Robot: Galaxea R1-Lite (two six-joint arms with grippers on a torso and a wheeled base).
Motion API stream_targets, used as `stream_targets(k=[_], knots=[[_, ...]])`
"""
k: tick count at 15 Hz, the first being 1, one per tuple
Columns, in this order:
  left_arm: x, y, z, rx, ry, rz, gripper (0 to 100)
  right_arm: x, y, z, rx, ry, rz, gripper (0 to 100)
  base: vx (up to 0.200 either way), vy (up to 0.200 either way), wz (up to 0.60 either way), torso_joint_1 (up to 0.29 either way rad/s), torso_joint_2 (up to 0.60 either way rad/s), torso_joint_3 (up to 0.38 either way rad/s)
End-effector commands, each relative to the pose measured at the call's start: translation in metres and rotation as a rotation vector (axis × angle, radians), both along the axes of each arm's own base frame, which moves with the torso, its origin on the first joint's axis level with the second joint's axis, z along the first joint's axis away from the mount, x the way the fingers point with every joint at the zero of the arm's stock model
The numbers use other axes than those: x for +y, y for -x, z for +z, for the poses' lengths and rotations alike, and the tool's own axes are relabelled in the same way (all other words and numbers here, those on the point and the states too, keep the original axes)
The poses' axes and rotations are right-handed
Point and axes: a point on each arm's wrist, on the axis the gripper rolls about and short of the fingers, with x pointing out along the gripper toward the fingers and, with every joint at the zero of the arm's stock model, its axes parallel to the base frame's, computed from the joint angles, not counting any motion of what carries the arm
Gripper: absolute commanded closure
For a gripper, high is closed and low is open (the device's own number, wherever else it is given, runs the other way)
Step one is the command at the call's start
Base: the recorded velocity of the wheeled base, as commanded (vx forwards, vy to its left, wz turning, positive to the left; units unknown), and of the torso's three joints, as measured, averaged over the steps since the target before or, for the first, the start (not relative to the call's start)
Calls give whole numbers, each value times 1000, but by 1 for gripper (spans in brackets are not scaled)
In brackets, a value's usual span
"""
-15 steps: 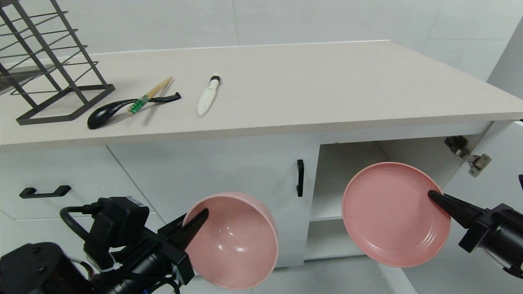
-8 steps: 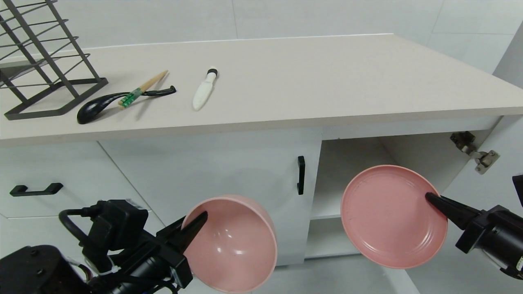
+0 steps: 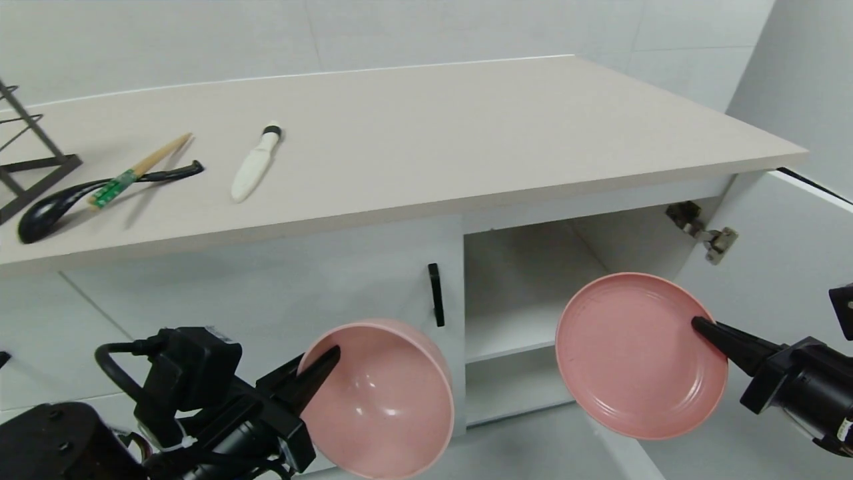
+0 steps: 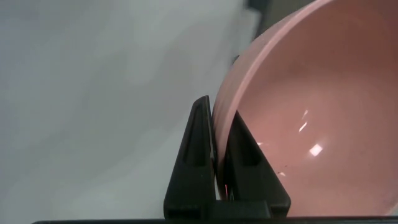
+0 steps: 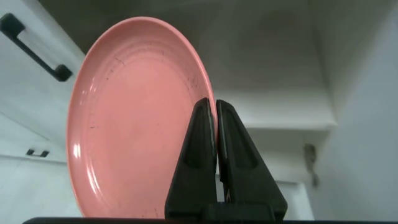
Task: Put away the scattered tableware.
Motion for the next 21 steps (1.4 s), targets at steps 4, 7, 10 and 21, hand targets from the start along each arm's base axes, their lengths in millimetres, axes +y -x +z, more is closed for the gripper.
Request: stream_targets(k=[4, 7, 10, 21], knots=[[0, 0, -1, 17, 16, 3, 100, 0, -1, -2, 11, 2, 2, 100, 0, 0, 0, -128, 205, 38], [0, 0, -1, 17, 16, 3, 100, 0, -1, -2, 11, 2, 2, 100, 0, 0, 0, -26, 63, 28], [1, 0, 0, 9, 20, 1, 100, 1, -2, -2, 13, 2, 2, 100, 0, 0, 0, 0, 0, 0], [4, 5, 9, -30, 43, 1, 100, 3, -13, -20, 109, 20, 5, 100, 0, -36, 0, 0, 1, 4]])
